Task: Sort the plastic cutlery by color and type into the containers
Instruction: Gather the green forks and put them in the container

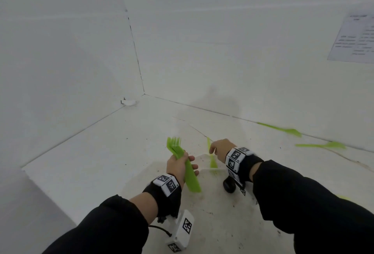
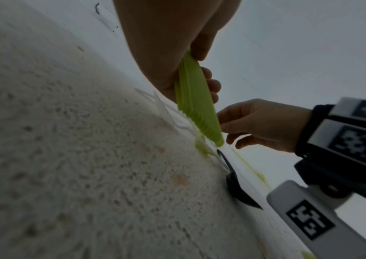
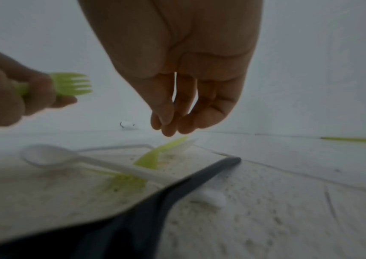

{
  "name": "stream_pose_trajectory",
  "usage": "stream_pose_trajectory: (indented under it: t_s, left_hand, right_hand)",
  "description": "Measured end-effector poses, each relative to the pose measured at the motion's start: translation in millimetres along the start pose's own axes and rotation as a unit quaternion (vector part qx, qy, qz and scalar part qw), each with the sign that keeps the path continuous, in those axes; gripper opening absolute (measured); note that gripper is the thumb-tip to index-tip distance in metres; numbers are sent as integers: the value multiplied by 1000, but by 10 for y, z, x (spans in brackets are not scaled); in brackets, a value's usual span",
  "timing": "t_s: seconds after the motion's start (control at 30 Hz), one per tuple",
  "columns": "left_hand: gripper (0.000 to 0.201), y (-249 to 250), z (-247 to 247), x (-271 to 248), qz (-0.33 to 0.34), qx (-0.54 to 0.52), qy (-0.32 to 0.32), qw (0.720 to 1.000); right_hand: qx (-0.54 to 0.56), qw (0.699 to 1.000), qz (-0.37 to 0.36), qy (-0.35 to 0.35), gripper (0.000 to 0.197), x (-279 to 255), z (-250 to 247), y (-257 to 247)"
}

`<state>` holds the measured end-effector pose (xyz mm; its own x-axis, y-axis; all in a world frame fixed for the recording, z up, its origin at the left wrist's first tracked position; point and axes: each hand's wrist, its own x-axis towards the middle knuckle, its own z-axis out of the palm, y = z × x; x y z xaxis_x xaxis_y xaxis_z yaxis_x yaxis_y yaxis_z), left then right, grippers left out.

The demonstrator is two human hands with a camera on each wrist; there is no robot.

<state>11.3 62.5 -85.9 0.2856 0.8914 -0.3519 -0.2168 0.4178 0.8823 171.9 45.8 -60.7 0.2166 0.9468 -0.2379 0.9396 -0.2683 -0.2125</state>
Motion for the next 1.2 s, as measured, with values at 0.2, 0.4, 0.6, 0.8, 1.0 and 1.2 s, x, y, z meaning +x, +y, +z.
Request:
stream_pose_trajectory:
  t_s: [0.2, 0.4, 0.6, 0.8, 1.0, 1.2]
  left_hand:
    - [11, 7, 43, 8, -5, 7, -5, 1000]
    - [9, -24, 93, 9, -9, 4, -9, 1000]
    - [7, -79, 160, -8, -17, -3, -16, 1000]
    - [8, -125, 224, -49, -21, 4, -29, 999]
    - [7, -209, 350, -111, -26, 14, -46, 999]
    - [15, -324, 634, -218, -20, 1, -60, 998]
  right_hand:
    - [-97, 993, -17, -70, 32, 128, -18, -15]
    - [-222, 971, -82, -36, 23, 97, 6, 129]
    - [-120, 993, -12, -16, 21, 23, -210, 410]
    - [-211, 975, 71, 8, 21, -145, -415, 601]
    - [-145, 982, 119, 30, 23, -456, -417, 842]
    - [92, 973, 138, 158, 29, -706, -380, 824]
